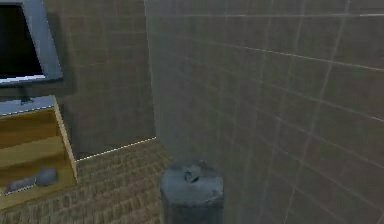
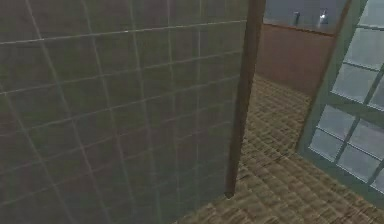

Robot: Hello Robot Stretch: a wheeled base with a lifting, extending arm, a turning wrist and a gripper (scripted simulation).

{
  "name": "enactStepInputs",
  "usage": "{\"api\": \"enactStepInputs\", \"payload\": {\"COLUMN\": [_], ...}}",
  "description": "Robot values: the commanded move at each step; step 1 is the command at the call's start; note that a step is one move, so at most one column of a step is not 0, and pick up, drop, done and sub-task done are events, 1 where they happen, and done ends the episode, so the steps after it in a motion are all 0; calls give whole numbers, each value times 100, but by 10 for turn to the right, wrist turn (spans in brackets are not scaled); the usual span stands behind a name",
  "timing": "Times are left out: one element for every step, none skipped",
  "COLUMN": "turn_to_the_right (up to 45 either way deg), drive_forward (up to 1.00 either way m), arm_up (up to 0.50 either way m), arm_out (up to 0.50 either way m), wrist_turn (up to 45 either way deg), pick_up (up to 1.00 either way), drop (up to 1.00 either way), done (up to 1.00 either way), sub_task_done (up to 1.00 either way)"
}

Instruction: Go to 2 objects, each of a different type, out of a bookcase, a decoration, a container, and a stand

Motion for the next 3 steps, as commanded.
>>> {"api": "enactStepInputs", "payload": {"turn_to_the_right": [-450, -300, 0], "drive_forward": [0, 0, 40], "arm_up": [0, 0, 0], "arm_out": [0, 0, 0], "wrist_turn": [0, 0, 0], "pick_up": [0, 0, 0], "drop": [0, 0, 0], "done": [0, 0, 0], "sub_task_done": [0, 0, 0]}}
